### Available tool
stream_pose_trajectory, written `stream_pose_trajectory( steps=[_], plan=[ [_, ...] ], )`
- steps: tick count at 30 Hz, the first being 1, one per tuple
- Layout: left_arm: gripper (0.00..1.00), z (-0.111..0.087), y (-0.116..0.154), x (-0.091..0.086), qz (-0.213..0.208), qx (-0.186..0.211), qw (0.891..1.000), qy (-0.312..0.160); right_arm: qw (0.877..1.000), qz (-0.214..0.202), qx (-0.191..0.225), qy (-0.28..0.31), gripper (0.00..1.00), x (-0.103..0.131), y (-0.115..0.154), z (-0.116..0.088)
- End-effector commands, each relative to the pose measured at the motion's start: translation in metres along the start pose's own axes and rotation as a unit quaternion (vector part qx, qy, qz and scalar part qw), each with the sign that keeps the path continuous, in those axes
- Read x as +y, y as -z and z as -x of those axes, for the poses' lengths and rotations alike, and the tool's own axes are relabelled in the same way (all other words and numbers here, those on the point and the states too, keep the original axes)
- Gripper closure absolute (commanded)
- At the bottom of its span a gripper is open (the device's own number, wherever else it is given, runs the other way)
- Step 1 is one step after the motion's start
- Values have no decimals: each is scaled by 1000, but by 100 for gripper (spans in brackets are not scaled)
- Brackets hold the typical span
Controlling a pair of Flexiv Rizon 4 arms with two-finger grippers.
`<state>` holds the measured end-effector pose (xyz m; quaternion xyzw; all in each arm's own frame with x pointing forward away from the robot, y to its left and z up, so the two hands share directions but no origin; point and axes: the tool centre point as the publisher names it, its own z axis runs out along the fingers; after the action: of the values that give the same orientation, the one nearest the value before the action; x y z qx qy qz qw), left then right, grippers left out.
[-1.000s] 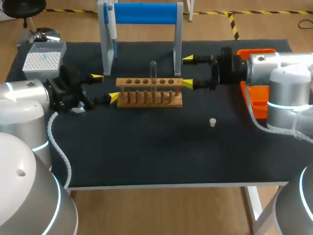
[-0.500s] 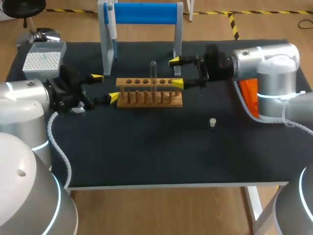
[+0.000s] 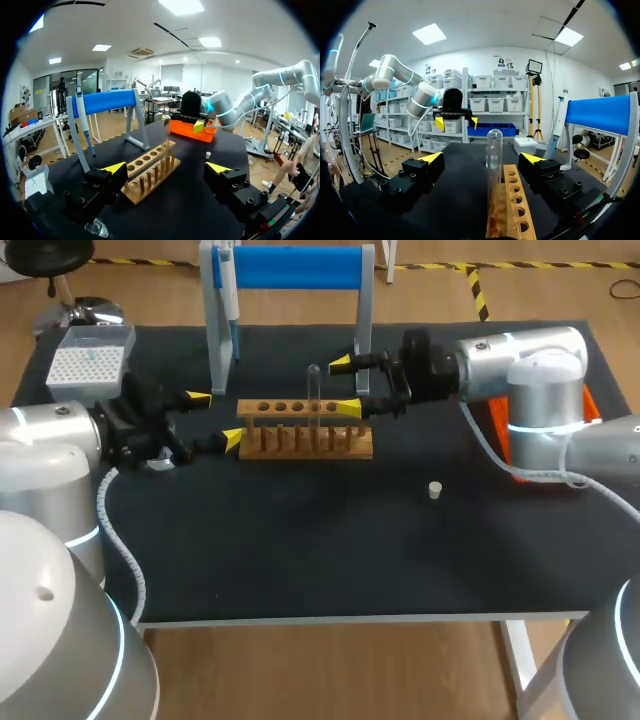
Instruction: Invert the test tube, pick up the pipette, mount the tip to pipette, aspirate from beaker and dispense into the tube, eject the tip, return the pipette, and cap with the stopper.
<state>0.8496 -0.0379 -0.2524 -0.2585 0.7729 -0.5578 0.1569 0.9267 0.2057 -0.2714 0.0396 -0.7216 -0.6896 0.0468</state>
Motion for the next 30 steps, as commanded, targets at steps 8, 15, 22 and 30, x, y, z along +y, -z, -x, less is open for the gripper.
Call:
stream_pose_trajectory(
  steps=[8,15,22,30],
  plan=[
    [0,-1,-1,1,-1,-3,1000,0,1000,9,17,-4,19,-5,-16,12],
    [0,-1,-1,1,-1,-3,1000,0,1000,13,19,-8,24,-7,-24,15],
    [0,-1,-1,1,-1,-3,1000,0,1000,11,18,-11,24,-10,-31,19],
    [0,-1,-1,1,-1,-3,1000,0,1000,10,15,-12,25,-11,-35,22]
  ],
)
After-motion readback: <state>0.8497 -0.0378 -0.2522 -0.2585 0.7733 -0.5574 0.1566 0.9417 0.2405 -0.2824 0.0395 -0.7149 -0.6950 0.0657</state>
